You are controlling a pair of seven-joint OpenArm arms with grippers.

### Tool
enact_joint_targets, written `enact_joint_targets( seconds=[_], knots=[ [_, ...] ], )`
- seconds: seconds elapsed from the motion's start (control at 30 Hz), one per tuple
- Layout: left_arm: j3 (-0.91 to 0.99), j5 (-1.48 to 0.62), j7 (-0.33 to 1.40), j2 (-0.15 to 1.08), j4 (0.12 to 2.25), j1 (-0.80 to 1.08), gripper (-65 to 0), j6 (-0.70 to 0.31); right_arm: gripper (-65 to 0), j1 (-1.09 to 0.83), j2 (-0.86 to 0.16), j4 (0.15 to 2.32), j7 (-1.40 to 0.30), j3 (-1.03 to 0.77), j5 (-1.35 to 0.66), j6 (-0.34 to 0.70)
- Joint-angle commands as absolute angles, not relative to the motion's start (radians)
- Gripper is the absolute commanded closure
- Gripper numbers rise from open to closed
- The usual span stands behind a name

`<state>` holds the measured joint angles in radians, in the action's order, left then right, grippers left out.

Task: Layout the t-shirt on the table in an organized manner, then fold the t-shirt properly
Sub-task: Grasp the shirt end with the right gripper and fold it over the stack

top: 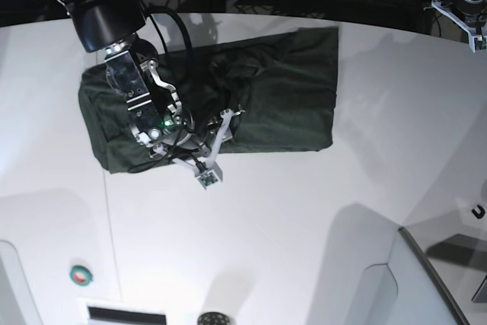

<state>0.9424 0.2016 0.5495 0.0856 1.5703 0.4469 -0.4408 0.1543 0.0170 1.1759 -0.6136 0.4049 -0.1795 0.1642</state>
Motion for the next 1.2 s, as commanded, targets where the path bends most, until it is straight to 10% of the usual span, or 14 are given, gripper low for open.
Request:
enact_joint_targets(
  seconds=[0.0, 0.17, 0.73, 0.97, 1.17],
  knots=[
    [0.949, 0.199, 0.536, 0.101, 1.583, 0.455, 0.0, -0.427, -22.2, 0.179, 0.027, 1.194, -0.595, 0.401, -0.186, 0.163],
    [0.949, 0.199, 0.536, 0.101, 1.583, 0.453, 0.0, -0.427, 0.0, 0.189, 0.024, 1.196, -0.599, 0.401, -0.186, 0.163],
    [0.951, 0.199, 0.536, 0.102, 1.583, 0.458, 0.0, -0.427, -2.6, 0.26, 0.005, 1.138, -0.598, 0.401, -0.182, 0.157],
    [0.951, 0.202, 0.536, 0.102, 1.583, 0.456, 0.0, -0.427, -30.3, 0.165, -0.051, 1.368, -0.602, 0.401, -0.18, 0.156],
    [0.952, 0.202, 0.536, 0.104, 1.583, 0.453, 0.0, -0.427, -25.2, -0.044, -0.114, 1.693, -0.604, 0.498, -0.18, 0.162]
  ],
)
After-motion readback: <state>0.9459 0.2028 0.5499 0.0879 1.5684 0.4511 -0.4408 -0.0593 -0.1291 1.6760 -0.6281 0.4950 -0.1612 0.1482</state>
